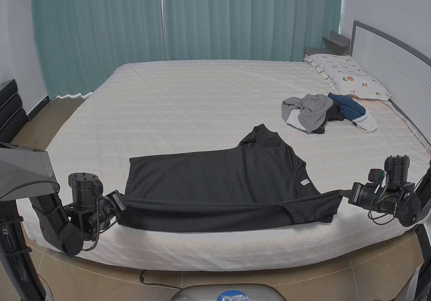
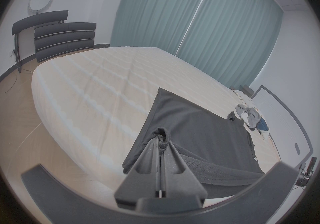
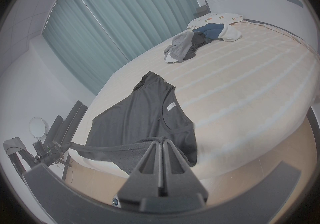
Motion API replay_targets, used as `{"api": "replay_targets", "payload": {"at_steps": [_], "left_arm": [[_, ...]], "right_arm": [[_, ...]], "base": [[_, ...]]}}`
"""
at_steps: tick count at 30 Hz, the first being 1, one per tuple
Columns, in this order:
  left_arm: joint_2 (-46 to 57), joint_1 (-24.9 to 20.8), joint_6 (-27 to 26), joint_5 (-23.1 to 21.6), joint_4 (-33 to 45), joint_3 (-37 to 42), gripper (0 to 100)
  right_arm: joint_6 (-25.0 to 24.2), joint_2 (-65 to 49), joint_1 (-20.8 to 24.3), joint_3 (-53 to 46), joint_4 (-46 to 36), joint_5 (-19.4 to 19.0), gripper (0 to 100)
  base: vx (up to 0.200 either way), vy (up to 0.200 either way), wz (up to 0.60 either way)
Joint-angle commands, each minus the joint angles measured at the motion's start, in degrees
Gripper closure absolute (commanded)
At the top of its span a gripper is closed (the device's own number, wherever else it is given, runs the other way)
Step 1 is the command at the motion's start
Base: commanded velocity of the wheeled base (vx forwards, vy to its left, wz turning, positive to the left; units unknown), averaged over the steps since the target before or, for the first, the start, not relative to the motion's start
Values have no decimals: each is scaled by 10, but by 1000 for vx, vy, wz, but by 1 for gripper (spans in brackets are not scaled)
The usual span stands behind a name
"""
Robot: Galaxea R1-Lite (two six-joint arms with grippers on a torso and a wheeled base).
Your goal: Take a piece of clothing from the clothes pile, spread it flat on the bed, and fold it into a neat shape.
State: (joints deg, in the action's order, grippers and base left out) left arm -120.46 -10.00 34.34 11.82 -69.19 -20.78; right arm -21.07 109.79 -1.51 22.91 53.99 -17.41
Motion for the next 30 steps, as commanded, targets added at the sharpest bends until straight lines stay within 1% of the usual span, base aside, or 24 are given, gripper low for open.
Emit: {"api": "replay_targets", "payload": {"at_steps": [1, 6, 11, 12, 15, 17, 18, 21, 30], "left_arm": [[-58, 16, -2, 4, 0, -48, 100], [-91, 27, -2, 4, 8, -89, 100], [-112, 27, -2, 4, 20, -117, 100], [-123, 27, -2, 4, 28, -137, 100], [-135, 26, -2, 3, 42, -161, 100], [-138, 26, -1, 3, 44, -167, 100], [-145, 26, 0, 3, 44, -175, 100], [-143, 26, 5, 2, 43, -180, 100], [-118, 26, 6, 2, 43, -167, 100]], "right_arm": [[-11, 64, 23, 49, 5, 3, 100], [-33, 103, 41, 96, 6, 5, 100], [-39, 129, 45, 125, 6, 12, 100], [-41, 150, 46, 144, 6, 19, 100], [-42, 170, 45, 165, 7, 27, 100], [-42, 175, 45, 170, 7, 30, 100], [-50, 181, 44, 179, 8, 32, 100], [-76, 172, 41, 186, 9, 33, 100], [-83, 119, 21, 166, 9, 33, 100]], "base": [[0, 0, 0], [0, 0, 0], [0, 0, 0], [0, 0, 0], [0, 0, 0], [0, 0, 0], [0, 0, 0], [0, 0, 0], [0, 0, 0]]}}
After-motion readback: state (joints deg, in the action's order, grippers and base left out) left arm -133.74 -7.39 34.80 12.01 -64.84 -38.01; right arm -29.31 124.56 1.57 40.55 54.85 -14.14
